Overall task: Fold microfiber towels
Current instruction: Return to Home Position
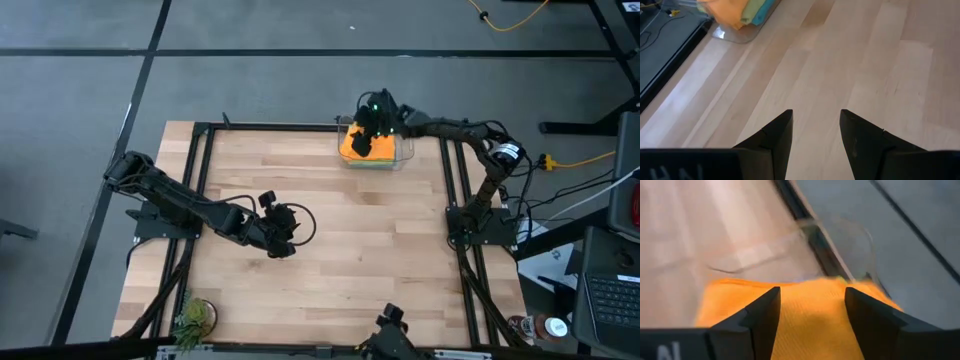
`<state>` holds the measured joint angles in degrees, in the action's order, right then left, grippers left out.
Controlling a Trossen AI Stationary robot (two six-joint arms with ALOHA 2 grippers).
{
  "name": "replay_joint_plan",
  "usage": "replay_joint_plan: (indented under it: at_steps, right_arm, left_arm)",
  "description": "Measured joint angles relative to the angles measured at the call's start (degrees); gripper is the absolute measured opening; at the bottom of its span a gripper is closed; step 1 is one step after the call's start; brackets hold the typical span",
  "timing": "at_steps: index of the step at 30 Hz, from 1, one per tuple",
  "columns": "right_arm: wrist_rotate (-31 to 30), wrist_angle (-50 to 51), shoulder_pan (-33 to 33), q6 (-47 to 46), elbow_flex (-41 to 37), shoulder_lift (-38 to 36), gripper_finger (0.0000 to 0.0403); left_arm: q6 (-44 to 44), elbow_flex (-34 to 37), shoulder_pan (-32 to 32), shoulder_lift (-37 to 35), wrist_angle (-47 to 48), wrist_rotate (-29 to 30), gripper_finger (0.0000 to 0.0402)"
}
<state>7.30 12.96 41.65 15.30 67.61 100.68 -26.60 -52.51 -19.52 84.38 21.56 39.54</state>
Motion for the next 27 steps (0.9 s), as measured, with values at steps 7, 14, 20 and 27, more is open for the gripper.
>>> replay_joint_plan:
  at_steps: [7,14,20,27]
  right_arm:
    - [-6.09,-10.23,-0.31,-3.38,-10.33,0.02,0.0225]
    - [-6.11,-7.8,-0.35,-4.13,-6.98,-1.53,0.0225]
    - [-6.79,4.23,-0.35,-10.27,-1.97,-5.0,0.0225]
    - [-7.68,4.26,-1.48,-11.83,-2.42,0.2,0.0225]
  left_arm:
    - [-1.47,2.77,-0.01,0.02,-0.01,-0.01,0.0157]
    - [-4.1,4.37,0.01,0.02,-0.13,-0.04,0.0157]
    - [-4.66,4.39,0.01,0.02,-0.24,-0.03,0.0157]
    - [-3.0,4.41,0.01,0.02,-0.39,-0.01,0.0157]
